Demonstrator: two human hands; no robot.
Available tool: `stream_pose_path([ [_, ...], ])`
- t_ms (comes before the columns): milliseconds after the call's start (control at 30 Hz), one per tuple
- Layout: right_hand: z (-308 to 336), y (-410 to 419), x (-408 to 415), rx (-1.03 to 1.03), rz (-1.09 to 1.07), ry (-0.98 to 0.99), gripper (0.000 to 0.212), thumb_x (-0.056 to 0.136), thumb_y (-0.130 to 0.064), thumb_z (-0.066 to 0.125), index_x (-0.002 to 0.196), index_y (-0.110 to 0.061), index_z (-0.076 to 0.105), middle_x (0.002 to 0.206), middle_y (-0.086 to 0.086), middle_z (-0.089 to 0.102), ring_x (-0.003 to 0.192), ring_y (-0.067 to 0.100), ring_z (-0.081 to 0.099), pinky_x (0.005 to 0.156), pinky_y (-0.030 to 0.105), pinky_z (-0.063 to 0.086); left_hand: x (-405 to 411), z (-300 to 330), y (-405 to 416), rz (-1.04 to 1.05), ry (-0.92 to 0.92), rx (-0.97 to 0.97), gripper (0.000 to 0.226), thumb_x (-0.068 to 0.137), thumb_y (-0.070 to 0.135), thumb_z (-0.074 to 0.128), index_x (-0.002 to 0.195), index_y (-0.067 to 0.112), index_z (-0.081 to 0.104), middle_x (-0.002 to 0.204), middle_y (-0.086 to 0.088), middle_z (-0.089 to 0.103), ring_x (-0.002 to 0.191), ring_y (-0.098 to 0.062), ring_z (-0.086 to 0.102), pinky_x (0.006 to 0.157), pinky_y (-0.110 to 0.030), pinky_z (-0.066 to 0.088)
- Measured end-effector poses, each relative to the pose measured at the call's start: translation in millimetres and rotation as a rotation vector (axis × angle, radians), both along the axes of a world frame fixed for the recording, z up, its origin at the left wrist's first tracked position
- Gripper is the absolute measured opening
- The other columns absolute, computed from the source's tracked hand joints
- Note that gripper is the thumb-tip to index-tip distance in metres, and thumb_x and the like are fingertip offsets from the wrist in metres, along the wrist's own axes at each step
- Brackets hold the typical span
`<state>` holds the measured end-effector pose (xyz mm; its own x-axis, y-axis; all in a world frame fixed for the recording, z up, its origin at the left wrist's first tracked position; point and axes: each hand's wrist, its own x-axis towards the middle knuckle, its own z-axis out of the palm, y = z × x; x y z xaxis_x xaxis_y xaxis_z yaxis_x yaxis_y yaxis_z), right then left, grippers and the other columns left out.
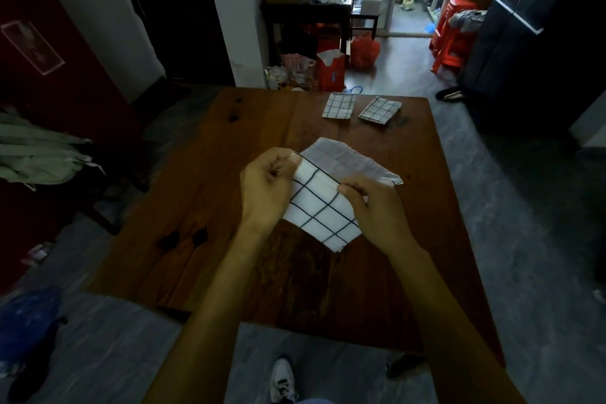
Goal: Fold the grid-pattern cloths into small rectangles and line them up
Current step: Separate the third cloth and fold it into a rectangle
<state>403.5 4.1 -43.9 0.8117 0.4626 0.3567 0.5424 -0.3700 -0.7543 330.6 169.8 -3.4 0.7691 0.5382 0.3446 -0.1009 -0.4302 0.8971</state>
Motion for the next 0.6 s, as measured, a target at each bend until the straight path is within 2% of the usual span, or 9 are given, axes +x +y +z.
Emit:
stream_pose_path([
  [100, -10, -11, 0, -0.024, -0.043, 0.005, 0.014, 0.093, -0.023, 0.059, 0.096, -0.015, 0.069, 0.088, -0.004, 0.068, 0.081, 0.011, 0.06, 0.071, 0.027, 0.049, 0, -2, 5, 0.085, -0.033, -0.011, 0.015, 0.092, 0.017, 0.058, 0.084, 0.029, 0.063, 0.081, 0.012, 0.064, 0.078, 0.003, 0.059, 0.071, -0.011, 0.048],
  [300, -23, -28, 9, -0.154, -0.034, 0.024, 0.014, 0.092, -0.021, 0.06, 0.1, -0.014, 0.069, 0.094, 0.001, 0.069, 0.086, 0.013, 0.062, 0.077, 0.031, 0.052, 1, -9, 9, 0.141, -0.052, 0.083, 0.008, 0.093, 0.02, 0.057, 0.092, 0.02, 0.065, 0.082, 0.014, 0.064, 0.08, 0.001, 0.061, 0.071, -0.011, 0.048],
  [367, -27, -33, 13, -0.19, -0.048, 0.068, 0.018, 0.093, -0.02, 0.059, 0.108, -0.016, 0.068, 0.104, 0.0, 0.069, 0.093, 0.01, 0.062, 0.081, 0.028, 0.052, -1, -6, 17, 0.163, -0.057, 0.144, 0.009, 0.094, 0.025, 0.056, 0.094, 0.021, 0.064, 0.083, 0.017, 0.063, 0.081, 0.003, 0.06, 0.07, -0.009, 0.047],
  [433, -24, -30, 13, -0.168, -0.056, 0.094, 0.026, 0.094, -0.024, 0.057, 0.119, -0.018, 0.063, 0.116, 0.0, 0.065, 0.101, 0.005, 0.058, 0.085, 0.022, 0.047, -1, -4, 22, 0.103, -0.009, 0.208, 0.008, 0.094, 0.028, 0.055, 0.093, 0.025, 0.063, 0.083, 0.021, 0.061, 0.082, 0.007, 0.059, 0.068, -0.006, 0.045],
  [500, -14, -16, 11, -0.09, -0.019, 0.116, 0.031, 0.095, -0.027, 0.057, 0.124, -0.02, 0.06, 0.124, -0.002, 0.061, 0.11, 0.006, 0.054, 0.09, 0.023, 0.044, 0, -5, 18, -0.011, 0.062, 0.251, 0.007, 0.094, 0.027, 0.055, 0.091, 0.028, 0.062, 0.085, 0.023, 0.06, 0.084, 0.009, 0.058, 0.067, -0.002, 0.043],
  [600, 6, 11, 5, -0.045, 0.099, 0.124, 0.031, 0.094, -0.03, 0.058, 0.123, -0.021, 0.06, 0.123, -0.004, 0.061, 0.11, 0.005, 0.053, 0.091, 0.02, 0.041, 6, -8, 4, -0.145, 0.092, 0.31, 0.008, 0.094, 0.021, 0.057, 0.093, 0.024, 0.065, 0.088, 0.017, 0.063, 0.086, 0.003, 0.06, 0.071, -0.008, 0.046],
])
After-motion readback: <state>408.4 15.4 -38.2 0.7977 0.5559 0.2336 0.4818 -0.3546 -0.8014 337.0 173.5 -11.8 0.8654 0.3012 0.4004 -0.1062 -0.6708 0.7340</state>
